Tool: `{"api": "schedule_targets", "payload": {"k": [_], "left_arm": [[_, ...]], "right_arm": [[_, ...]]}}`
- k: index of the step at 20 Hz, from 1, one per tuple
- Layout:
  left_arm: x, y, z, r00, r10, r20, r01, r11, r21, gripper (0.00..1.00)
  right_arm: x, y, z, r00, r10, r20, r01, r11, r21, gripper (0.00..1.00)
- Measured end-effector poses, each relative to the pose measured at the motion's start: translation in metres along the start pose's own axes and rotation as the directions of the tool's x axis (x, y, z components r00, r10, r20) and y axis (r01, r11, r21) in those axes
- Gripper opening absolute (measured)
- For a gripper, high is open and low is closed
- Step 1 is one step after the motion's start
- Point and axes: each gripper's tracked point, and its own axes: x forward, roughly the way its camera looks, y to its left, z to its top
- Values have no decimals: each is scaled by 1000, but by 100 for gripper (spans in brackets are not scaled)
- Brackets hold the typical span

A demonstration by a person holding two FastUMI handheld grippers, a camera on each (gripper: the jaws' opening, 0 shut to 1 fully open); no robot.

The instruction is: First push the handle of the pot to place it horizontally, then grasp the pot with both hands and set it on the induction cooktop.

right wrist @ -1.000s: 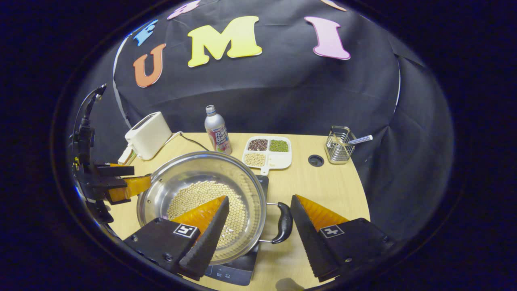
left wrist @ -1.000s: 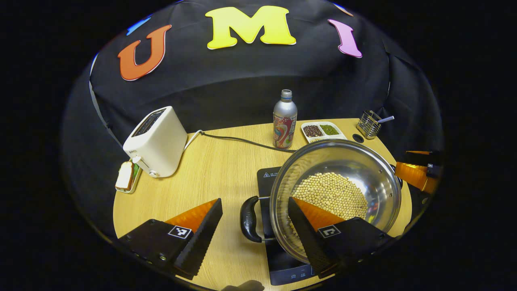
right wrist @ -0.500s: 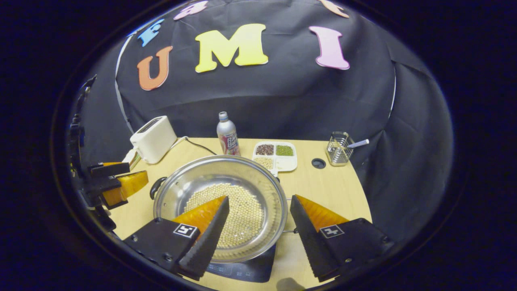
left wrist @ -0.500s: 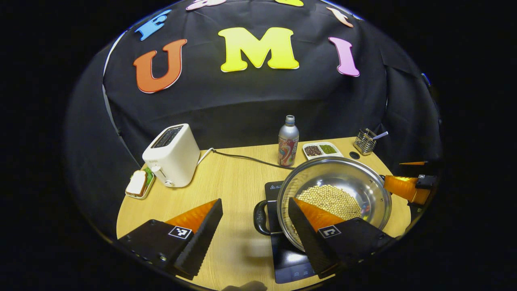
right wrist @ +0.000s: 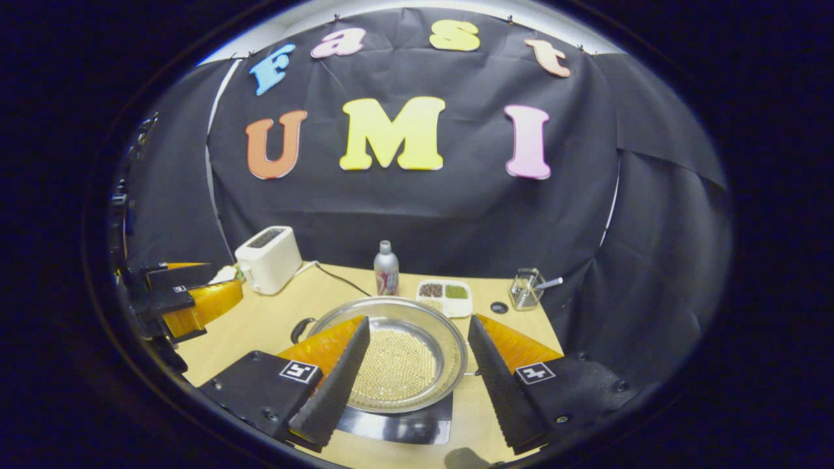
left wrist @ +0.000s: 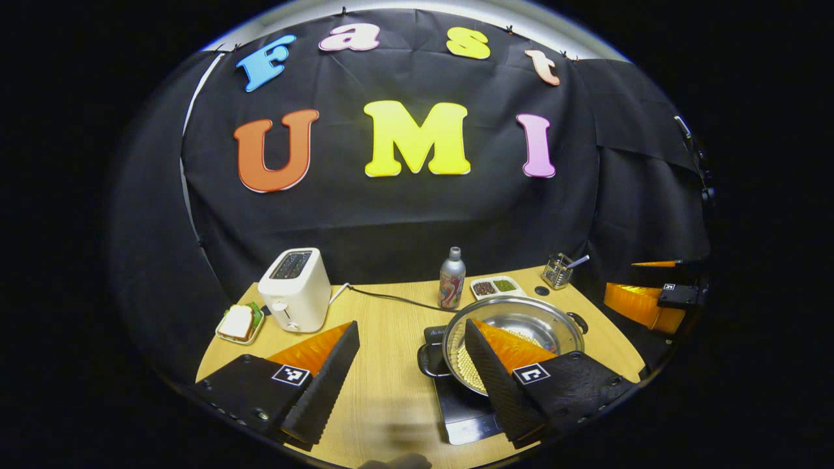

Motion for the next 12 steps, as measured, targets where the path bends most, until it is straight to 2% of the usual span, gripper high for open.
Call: {"api": "schedule_targets", "payload": {"k": [3, 7, 9, 12], "left_arm": [[-50, 5, 38, 993, 41, 114, -40, 999, -11, 97], [-131, 4, 76, 961, 119, 251, -108, 992, -60, 97], [-172, 0, 87, 940, 151, 304, -135, 988, -73, 97], [-215, -2, 83, 925, 188, 331, -172, 982, -78, 96]], "right_arm": [[-47, 4, 37, 993, 32, 115, -31, 999, -4, 95], [-115, -5, 68, 968, 87, 236, -90, 996, 2, 99], [-151, -20, 74, 955, 90, 284, -96, 995, 8, 99], [-198, -46, 75, 933, 71, 353, -86, 996, 27, 99]]}}
